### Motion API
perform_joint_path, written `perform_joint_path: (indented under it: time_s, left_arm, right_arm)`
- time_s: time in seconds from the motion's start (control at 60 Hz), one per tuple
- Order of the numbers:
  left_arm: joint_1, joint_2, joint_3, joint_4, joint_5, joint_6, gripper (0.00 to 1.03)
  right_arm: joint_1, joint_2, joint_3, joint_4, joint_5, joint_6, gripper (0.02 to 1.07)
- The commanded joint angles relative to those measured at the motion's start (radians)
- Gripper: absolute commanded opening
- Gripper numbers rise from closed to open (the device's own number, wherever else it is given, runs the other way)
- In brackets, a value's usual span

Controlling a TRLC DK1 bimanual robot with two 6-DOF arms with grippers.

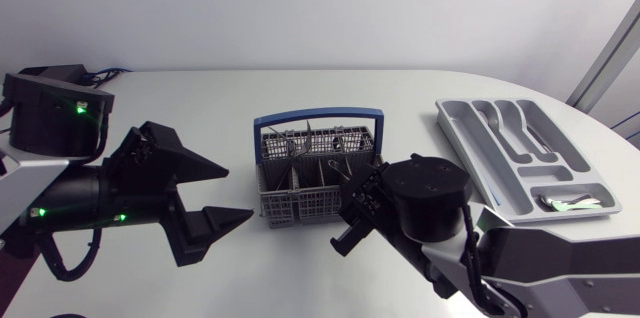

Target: Sort the cutlery from the basket into the organizer compartments.

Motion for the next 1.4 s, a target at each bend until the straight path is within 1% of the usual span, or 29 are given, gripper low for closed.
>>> perform_joint_path:
  time_s: [0.0,0.033,0.083,0.133,0.233,0.283,0.5,0.633,0.75,0.8,0.983,1.083,1.167,1.383]
  left_arm:
    - [0.006,0.0,-0.029,0.006,0.001,-0.022,0.98]
    - [0.006,0.0,-0.029,0.006,0.003,-0.022,0.98]
    - [0.006,0.0,-0.031,0.006,0.003,-0.022,0.98]
    - [0.006,0.0,-0.031,0.006,0.001,-0.022,0.98]
    - [0.005,0.0,-0.032,0.01,0.003,-0.024,0.98]
    - [0.005,0.0,-0.032,0.01,0.003,-0.024,0.98]
    - [0.006,0.0,-0.034,0.01,0.003,-0.022,0.98]
    - [0.006,0.002,-0.031,0.013,0.003,-0.022,0.98]
    - [0.005,0.011,-0.029,0.021,0.001,-0.024,0.98]
    - [0.005,0.015,-0.029,0.024,0.001,-0.025,0.98]
    - [0.005,0.02,-0.026,0.029,0.001,-0.027,0.98]
    - [0.006,0.02,-0.026,0.027,0.0,-0.027,0.98]
    - [0.006,0.02,-0.026,0.027,0.0,-0.025,0.98]
    - [0.005,0.02,-0.024,0.029,0.0,-0.025,0.98]
  right_arm:
    - [-0.001,0.019,0.029,0.017,0.018,0.021,0.38]
    - [-0.004,0.023,0.034,0.017,0.019,0.022,0.36]
    - [-0.004,0.025,0.037,0.02,0.027,0.022,0.29]
    - [-0.006,0.026,0.04,0.023,0.028,0.022,0.24]
    - [-0.006,0.037,0.049,0.021,0.028,0.022,0.11]
    - [-0.009,0.042,0.052,0.02,0.028,0.022,0.08]
    - [-0.041,0.011,0.049,0.017,0.025,0.025,0.08]
    - [-0.041,-0.081,0.015,0.005,0.01,0.014,0.08]
    - [-0.041,-0.17,-0.029,0.005,-0.036,0.007,0.08]
    - [-0.04,-0.19,-0.04,0.006,-0.041,0.002,0.08]
    - [-0.038,-0.287,-0.031,-0.003,-0.053,-0.019,0.08]
    - [-0.04,-0.368,0.009,-0.092,-0.059,-0.019,0.07]
    - [-0.05,-0.44,0.058,-0.199,-0.073,-0.01,0.08]
    - [-0.146,-0.546,0.193,-0.483,-0.177,0.07,0.08]
